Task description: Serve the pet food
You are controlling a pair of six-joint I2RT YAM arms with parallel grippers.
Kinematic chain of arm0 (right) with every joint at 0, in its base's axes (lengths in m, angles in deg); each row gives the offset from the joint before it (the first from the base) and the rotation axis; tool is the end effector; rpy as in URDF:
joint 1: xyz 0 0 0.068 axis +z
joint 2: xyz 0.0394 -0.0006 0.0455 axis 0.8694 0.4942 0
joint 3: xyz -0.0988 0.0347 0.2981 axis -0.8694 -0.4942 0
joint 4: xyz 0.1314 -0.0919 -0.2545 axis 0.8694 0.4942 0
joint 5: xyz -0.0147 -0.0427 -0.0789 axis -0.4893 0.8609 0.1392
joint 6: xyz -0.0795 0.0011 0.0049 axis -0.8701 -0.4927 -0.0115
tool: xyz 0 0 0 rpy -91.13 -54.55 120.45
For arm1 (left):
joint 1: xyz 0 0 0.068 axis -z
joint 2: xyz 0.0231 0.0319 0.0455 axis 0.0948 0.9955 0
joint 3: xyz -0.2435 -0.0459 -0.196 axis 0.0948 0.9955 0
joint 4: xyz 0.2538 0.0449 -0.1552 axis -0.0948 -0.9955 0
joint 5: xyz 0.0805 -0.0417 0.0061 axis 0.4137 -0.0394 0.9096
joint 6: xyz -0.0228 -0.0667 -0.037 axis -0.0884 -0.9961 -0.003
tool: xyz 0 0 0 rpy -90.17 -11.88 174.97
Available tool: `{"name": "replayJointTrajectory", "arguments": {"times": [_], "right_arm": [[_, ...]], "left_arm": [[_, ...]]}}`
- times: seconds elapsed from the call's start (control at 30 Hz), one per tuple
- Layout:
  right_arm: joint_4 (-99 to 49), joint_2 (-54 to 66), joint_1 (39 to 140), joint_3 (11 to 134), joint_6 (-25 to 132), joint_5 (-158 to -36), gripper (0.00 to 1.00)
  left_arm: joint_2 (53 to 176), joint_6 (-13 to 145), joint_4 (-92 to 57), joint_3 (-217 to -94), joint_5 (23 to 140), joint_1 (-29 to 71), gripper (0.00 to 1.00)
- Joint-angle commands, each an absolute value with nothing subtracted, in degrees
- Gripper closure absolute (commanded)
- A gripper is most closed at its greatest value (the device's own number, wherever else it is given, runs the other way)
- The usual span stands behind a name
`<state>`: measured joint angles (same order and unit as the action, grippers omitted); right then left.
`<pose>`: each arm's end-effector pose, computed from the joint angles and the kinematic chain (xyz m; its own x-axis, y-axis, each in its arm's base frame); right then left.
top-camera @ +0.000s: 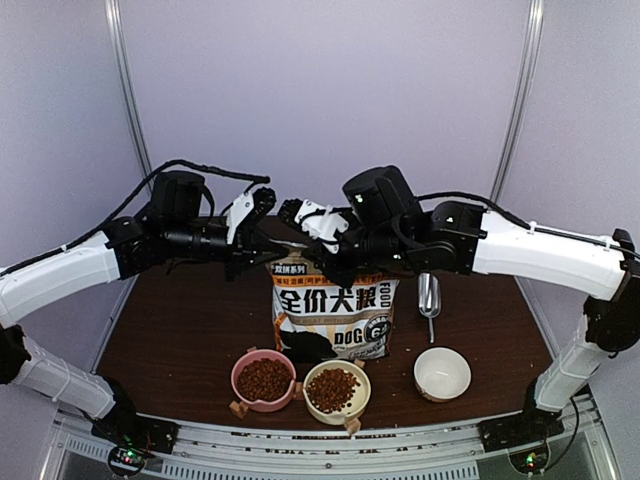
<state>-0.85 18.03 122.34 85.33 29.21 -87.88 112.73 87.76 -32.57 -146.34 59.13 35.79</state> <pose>0.2137 0.3977 0.3859 0.0365 -0.5652 -0.8242 -0.9020 0.3364 -0.2706 0.2373 -0.2541 0.3640 -0.1289 0.3205 -0.9384 0.9569 0.2885 -0.0329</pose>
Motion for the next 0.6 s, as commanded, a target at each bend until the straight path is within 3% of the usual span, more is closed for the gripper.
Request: {"name": "replayJointTrajectory", "arguments": {"times": [0.0, 0.57], "right_arm": [[5.9, 12.66, 120.04, 81.62, 26.95, -78.11, 0.95], [11.18, 0.69, 114.64, 69.28, 28.54, -70.69, 0.98]], "left_arm": [[109.31, 88.04, -30.43, -145.68, 60.28, 35.08, 1.0], [107.33, 88.21, -30.11, -144.57, 62.18, 34.64, 1.0]]}}
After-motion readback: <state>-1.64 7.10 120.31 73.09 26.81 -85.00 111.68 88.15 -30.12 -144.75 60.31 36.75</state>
